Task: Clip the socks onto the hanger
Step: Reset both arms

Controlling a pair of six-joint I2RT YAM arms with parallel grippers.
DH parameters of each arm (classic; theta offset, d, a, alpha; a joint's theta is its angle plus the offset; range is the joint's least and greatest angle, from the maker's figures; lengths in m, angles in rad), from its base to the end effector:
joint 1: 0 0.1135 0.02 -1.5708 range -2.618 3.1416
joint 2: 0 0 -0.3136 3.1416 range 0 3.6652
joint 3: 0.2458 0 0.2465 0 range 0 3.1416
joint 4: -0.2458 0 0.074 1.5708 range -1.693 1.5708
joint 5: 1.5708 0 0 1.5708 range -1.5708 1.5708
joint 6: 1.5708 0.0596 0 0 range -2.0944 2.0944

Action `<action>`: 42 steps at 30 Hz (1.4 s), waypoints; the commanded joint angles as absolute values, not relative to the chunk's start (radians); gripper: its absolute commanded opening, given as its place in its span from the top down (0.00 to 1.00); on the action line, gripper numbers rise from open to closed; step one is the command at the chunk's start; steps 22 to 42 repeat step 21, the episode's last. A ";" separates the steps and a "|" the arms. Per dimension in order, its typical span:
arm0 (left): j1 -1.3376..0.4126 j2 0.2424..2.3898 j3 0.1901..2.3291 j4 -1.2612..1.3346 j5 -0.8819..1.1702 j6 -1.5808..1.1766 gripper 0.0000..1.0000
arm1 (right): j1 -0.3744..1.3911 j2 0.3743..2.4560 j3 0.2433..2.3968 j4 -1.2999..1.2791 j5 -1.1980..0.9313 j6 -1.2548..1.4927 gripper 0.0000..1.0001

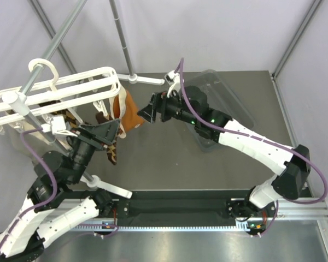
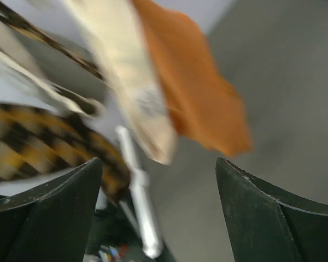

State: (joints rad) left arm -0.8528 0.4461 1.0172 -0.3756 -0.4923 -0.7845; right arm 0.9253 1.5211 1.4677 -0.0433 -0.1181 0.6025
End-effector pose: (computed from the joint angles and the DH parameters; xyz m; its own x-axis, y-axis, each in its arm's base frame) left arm 0.0409 -0.0040 0.4531 -0.1629 -0.7598 -0.6294 0.3441 0.5541 -0.7580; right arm 0.2224 0.3069 0.4610 -0.5374 0.2219 -0.8136 -0.6788 0.4587 0.5734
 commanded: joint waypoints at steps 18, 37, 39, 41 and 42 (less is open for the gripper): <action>-0.856 0.314 0.339 -0.047 -0.123 -1.042 0.28 | 0.836 0.842 0.553 -0.130 0.251 0.610 0.00; -0.856 0.285 0.305 -0.061 -0.117 -1.043 0.28 | 0.836 0.718 0.407 -0.127 0.290 0.647 0.00; -0.856 0.285 0.305 -0.061 -0.117 -1.043 0.28 | 0.836 0.718 0.407 -0.127 0.290 0.647 0.00; -0.856 0.285 0.305 -0.061 -0.117 -1.043 0.28 | 0.836 0.718 0.407 -0.127 0.290 0.647 0.00; -0.856 0.285 0.305 -0.061 -0.117 -1.043 0.28 | 0.836 0.718 0.407 -0.127 0.290 0.647 0.00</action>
